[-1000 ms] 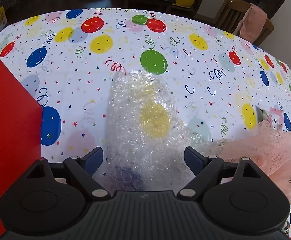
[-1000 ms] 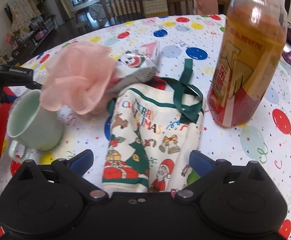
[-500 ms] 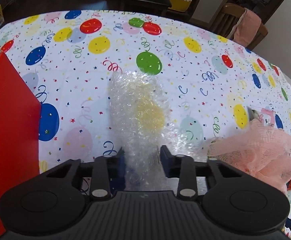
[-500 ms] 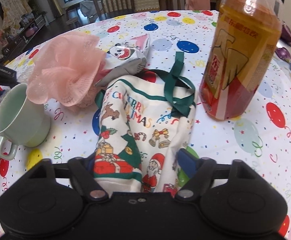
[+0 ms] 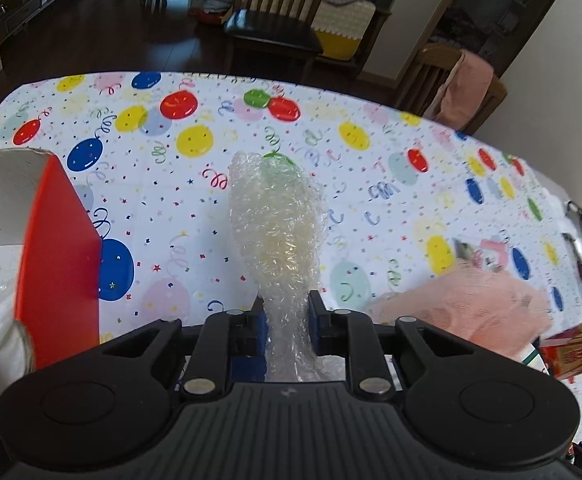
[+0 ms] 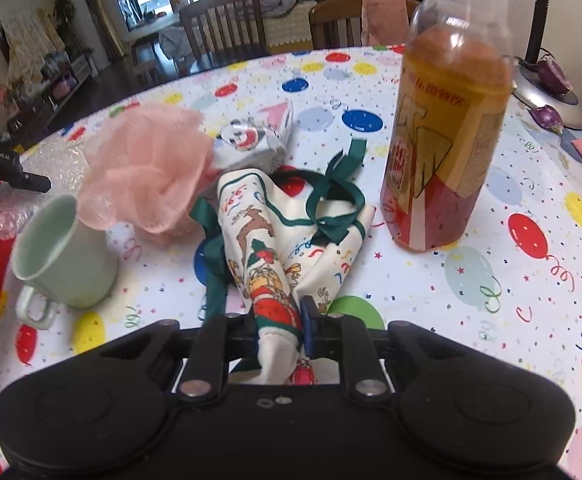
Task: Organize soft objects
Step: 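Lift the bubble wrap and Christmas bag and carry them toward the shoebox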
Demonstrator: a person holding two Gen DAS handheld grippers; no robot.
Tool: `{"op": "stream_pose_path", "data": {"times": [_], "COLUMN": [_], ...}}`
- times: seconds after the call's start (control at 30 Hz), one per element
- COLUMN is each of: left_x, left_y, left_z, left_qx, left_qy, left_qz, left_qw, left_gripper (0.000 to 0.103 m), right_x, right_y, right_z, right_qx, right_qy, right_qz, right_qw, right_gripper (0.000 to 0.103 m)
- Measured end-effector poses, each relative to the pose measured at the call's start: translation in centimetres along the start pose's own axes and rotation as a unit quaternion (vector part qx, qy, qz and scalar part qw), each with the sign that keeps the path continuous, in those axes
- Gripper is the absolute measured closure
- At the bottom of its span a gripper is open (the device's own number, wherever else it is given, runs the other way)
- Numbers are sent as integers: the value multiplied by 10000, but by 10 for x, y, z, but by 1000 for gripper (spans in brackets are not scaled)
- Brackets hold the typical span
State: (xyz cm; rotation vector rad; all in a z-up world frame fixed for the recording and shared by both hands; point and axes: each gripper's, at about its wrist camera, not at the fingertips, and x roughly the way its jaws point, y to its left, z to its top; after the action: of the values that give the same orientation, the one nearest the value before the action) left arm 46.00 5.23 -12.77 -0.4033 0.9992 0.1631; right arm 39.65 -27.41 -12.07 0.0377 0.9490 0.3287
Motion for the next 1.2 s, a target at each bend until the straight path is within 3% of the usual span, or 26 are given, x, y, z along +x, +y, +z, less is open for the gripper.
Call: {"op": "stream_pose_path", "data": {"times": [0.53,0.9,1.2], "left_x": [-85,-152,-200], "left_y": [0,26,72], "left_z": [-20,-34,-37], "left_qx": [216,324,252], "left_qy": [-184,-245,-420], "left_qz": [-484,-723,-626], "left_qw": [9984,9966,9968], "left_gripper": [86,86,86], "right_x": [-106,-147,-151], "right_y": [3,61,123], "right_z": [6,17,32], "right_qx": [278,-70,-439], "right_qy": [-875,-1104,-1117], "right_qz": [369,956,1434], "right_qw": [9951,9892,9824], "right_gripper": [89,89,89]}}
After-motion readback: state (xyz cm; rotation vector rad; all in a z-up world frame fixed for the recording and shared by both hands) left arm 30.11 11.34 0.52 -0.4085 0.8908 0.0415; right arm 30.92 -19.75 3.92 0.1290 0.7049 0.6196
